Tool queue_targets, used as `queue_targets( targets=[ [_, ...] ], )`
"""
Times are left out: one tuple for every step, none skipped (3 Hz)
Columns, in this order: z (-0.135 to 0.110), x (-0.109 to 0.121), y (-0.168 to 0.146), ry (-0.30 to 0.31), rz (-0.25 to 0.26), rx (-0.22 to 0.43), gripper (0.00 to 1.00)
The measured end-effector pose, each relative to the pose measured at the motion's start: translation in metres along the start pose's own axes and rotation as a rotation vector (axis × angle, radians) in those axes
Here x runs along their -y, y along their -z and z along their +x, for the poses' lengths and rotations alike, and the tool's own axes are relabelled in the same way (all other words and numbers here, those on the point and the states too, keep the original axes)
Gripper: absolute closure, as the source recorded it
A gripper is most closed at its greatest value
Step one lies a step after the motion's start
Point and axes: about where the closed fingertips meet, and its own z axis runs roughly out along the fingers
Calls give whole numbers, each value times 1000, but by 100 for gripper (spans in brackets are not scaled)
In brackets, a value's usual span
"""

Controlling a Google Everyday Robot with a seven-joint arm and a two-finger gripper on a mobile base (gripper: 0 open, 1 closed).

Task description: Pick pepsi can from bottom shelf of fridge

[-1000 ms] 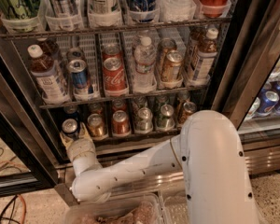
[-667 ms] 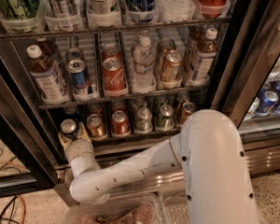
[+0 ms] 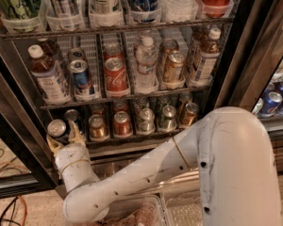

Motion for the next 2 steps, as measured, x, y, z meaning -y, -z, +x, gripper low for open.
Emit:
queue_targets(
  targets=[
    [-25, -4, 23, 38, -9, 26, 100],
    [-22, 0, 58, 54, 7, -10, 100]
  ],
)
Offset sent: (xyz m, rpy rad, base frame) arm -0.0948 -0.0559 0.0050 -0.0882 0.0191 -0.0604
